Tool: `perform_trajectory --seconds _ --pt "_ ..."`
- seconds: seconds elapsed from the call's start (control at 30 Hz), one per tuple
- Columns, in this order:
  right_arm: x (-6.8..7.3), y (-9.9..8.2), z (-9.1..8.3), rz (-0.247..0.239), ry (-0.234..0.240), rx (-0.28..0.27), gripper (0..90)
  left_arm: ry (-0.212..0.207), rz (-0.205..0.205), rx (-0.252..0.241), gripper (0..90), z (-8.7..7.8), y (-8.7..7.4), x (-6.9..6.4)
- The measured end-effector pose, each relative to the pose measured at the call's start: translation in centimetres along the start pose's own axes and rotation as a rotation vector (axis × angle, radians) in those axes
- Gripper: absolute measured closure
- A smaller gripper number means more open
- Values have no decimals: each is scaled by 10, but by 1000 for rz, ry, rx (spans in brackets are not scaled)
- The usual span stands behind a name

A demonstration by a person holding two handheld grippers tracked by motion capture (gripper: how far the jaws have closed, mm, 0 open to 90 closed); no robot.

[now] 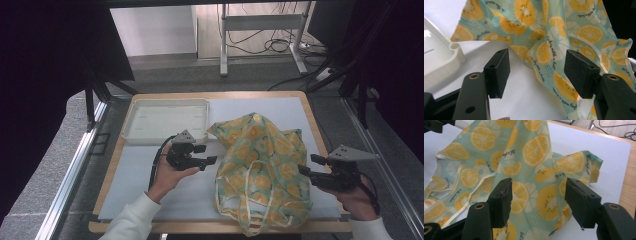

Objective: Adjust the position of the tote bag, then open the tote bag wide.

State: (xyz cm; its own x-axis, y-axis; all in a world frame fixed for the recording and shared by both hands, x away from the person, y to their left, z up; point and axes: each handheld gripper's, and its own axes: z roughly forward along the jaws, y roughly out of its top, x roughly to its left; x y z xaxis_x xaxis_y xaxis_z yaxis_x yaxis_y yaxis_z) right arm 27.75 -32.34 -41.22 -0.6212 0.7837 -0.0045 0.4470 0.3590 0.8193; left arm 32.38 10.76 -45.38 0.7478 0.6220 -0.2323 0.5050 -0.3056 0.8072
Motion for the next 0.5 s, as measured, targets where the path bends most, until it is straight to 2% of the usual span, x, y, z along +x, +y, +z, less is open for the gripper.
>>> perform_trajectory --seconds 0.33,0.4,0.5 --pt "15 -2 -7 -22 34 -13 385 -11 4 14 379 5 0 -7" --pt "18 -5 -5 -11 57 -15 385 -12 15 18 379 5 1 -10" --pt "22 -7 -5 -17 60 -10 385 -23 28 19 378 5 1 -15"
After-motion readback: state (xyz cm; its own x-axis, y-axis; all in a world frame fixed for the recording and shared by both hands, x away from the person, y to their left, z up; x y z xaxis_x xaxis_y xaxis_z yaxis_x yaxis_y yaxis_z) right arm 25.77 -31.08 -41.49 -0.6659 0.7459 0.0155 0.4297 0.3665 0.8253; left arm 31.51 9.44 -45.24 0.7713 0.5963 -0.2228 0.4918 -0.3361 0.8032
